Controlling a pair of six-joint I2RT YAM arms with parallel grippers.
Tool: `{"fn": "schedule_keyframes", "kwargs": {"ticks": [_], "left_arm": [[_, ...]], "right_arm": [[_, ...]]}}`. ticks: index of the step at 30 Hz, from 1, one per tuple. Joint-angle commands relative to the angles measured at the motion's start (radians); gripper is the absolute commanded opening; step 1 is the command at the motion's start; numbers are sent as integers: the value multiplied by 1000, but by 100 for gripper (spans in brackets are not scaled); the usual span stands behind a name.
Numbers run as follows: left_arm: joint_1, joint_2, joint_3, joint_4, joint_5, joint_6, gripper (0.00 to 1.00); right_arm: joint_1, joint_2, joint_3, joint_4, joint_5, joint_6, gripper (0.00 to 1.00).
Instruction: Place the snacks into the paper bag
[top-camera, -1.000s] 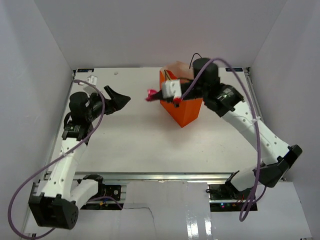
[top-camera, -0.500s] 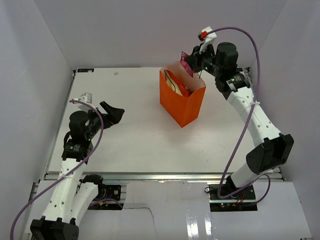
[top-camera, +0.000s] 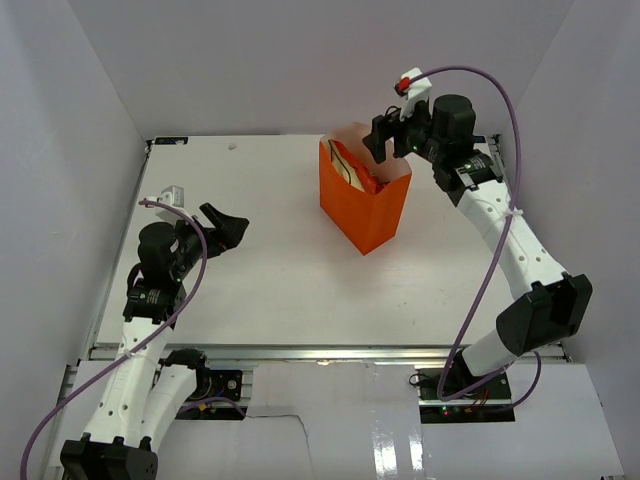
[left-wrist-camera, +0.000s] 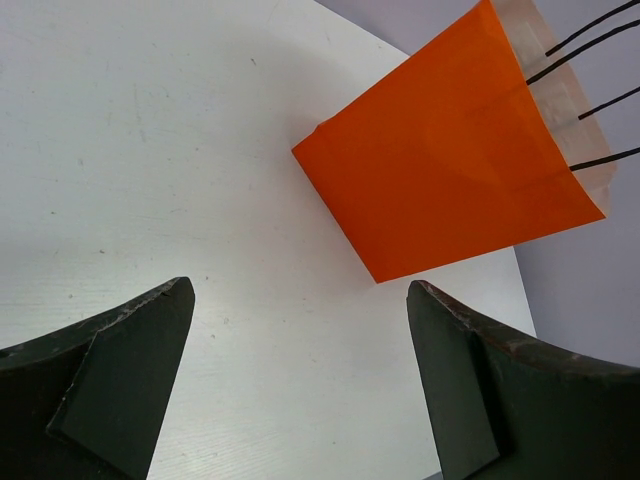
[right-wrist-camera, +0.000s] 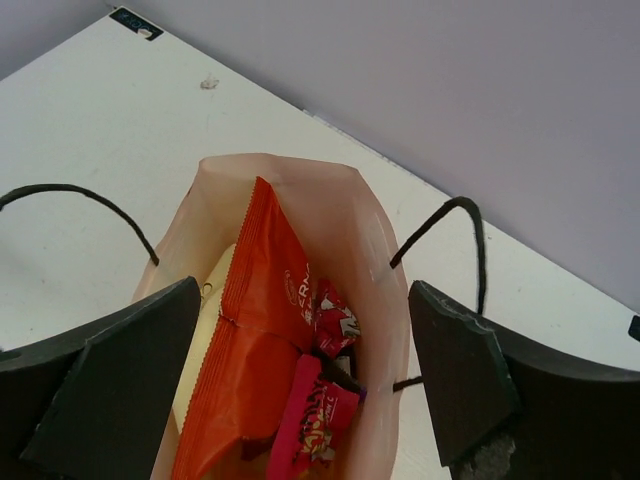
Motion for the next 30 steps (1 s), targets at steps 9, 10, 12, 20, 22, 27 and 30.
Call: {"fn": "schedule_keyframes", "kwargs": {"ticks": [9,10,12,20,22,27,30], "left_arm": [[-2,-9,49,13,9,46,98],[-2,-7,46,17,11,47,98],[-2,2,40,25,15,44,98],[-2,42,41,43,49,30,98],[-2,34,40,37,51,30,98],[-2,7,30,8,43,30,98],[-1,-18,21,-3,38,26,98]], "right_arm": [[-198,-199,-45,-344,177,47,90],[-221,-210,-88,-359,274,44,90],[-258,-263,-145,-364,305,39,90],[-321,-392,-314,-355,351,40,90],[-319,-394,-315,-350,344,33,90],[-321,-392,-309,-329,305,-5,90],[-319,-394,-304,-315,305,-7,90]]}}
